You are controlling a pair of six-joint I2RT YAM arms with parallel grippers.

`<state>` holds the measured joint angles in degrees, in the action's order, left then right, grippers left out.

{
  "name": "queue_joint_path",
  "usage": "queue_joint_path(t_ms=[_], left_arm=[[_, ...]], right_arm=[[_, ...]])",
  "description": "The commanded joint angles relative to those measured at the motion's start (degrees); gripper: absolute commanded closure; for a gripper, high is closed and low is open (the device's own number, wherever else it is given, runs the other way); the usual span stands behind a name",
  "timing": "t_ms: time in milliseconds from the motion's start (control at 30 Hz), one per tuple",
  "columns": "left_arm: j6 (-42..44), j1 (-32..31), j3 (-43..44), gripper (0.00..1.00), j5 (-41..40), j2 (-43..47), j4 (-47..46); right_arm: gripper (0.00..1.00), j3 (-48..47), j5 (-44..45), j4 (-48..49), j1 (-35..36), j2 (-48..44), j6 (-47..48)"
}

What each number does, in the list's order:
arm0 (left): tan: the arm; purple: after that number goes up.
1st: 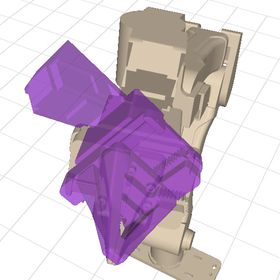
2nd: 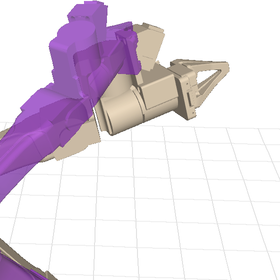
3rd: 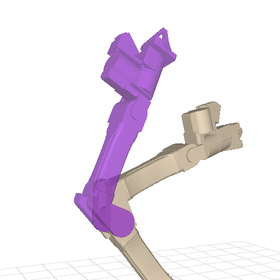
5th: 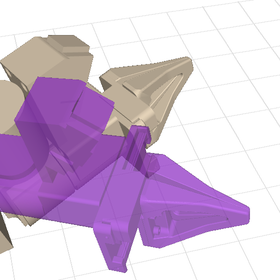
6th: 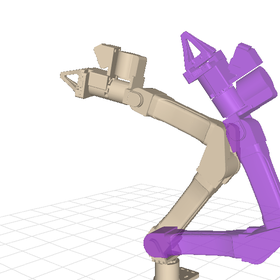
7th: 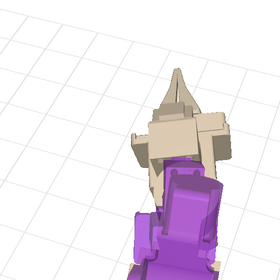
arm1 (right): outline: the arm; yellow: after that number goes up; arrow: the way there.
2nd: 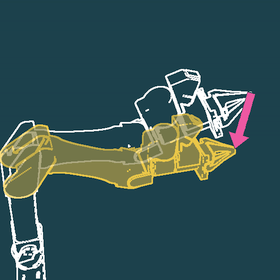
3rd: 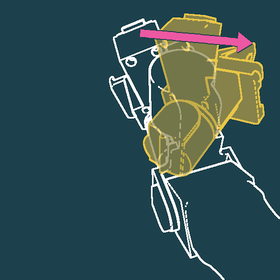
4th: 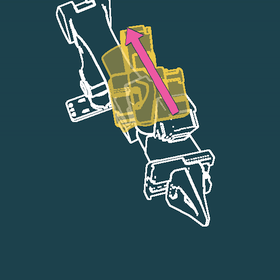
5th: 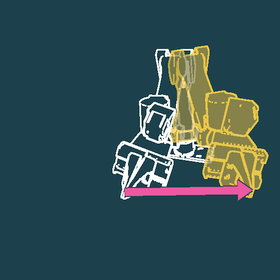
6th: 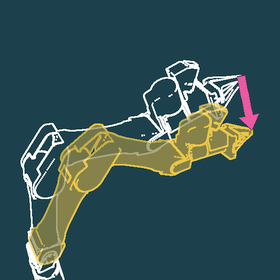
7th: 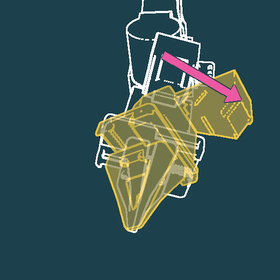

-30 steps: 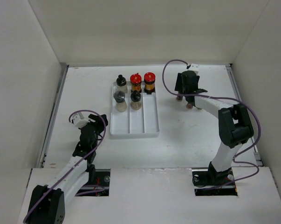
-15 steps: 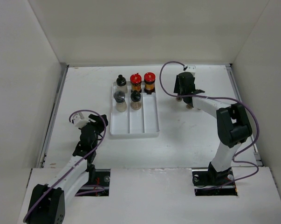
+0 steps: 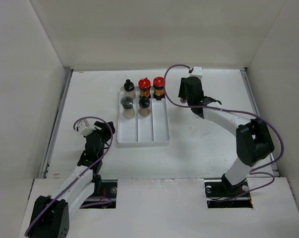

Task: Organize the condiment bottles

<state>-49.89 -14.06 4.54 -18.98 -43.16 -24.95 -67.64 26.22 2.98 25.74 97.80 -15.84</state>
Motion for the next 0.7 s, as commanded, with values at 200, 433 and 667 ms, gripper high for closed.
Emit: queue_joint_path(t_ms=[200,433,667], left_arm=[[0.8,-0.3,1.0,0.42,-0.1,0.0,-3.0],[0.7,0.2,0.5,0.42,0.3,1.9,-2.4],[0.4,0.0,0.8,0.42,0.7,0.3,-2.8]], right_arm=[[0.61,-6.1,-1.6,5.3,11.6,0.8,-0.5],[0.59,-11.9,-1.8,5.0,14.2,9.2,-0.7],[0.54,-12.1,-1.6,5.0,14.2,13.1,-1.8]])
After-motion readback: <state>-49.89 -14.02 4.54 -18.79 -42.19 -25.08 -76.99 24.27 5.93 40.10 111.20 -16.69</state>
